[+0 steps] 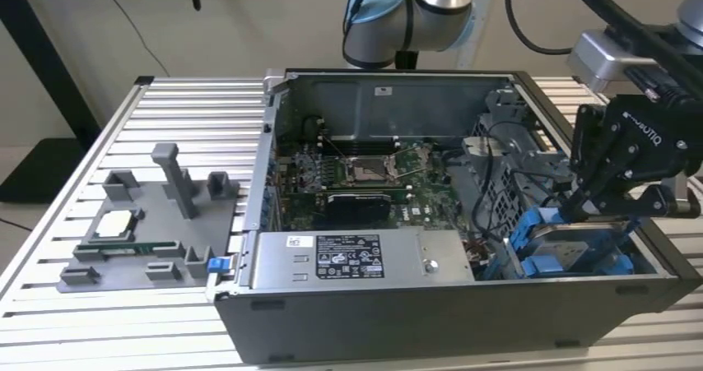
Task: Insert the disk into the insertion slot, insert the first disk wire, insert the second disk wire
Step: 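Insert the disk into the insertion slot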
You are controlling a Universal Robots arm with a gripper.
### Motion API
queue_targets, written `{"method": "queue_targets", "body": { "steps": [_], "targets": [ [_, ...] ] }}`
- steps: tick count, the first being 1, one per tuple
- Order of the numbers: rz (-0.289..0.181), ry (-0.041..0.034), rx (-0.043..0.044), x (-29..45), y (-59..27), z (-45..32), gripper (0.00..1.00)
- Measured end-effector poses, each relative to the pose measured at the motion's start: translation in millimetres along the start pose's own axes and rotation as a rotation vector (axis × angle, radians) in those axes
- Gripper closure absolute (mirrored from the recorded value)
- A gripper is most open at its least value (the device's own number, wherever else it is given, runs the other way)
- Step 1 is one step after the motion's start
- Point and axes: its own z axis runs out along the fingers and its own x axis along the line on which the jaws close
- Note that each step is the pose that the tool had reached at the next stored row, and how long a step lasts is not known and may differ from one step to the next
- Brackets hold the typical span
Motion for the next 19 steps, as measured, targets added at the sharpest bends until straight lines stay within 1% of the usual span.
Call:
{"method": "queue_targets", "body": {
  "steps": [17,19],
  "targets": [
    [0.035,-0.0025,0.0014,3.5,-0.5,30.8,1.00],
    [0.038,-0.0030,0.0015,3.7,-0.5,32.6,1.00]
  ]
}}
